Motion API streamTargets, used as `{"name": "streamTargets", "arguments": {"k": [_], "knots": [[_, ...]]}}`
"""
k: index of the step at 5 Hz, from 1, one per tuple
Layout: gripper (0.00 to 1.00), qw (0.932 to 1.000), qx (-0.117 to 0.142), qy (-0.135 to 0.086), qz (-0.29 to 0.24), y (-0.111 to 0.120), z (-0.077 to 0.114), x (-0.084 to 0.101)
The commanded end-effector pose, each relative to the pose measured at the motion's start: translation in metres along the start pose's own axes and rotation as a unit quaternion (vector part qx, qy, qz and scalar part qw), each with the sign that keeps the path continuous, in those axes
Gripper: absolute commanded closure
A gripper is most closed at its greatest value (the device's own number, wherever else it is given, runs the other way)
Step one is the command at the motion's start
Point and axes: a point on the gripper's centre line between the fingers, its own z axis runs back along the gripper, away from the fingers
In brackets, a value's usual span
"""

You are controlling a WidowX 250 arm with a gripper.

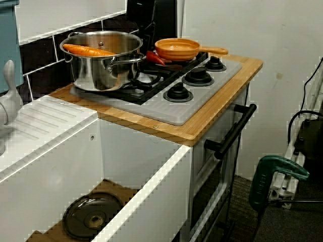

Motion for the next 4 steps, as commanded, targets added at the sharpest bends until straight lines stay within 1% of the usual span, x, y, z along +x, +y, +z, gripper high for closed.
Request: {"name": "streamTargets", "arguments": {"k": [1,2,3,4], "knots": [[0.00,0.9993,-0.022,-0.024,0.021,-0.0034,0.0236,0.0102],[0.00,0.9993,-0.024,-0.019,0.024,-0.0063,0.0245,0.0082],[0.00,0.9992,-0.021,-0.024,0.026,-0.0077,0.0235,0.0071],[0.00,0.9986,-0.019,-0.029,0.039,-0.0068,0.0230,0.0104]]}}
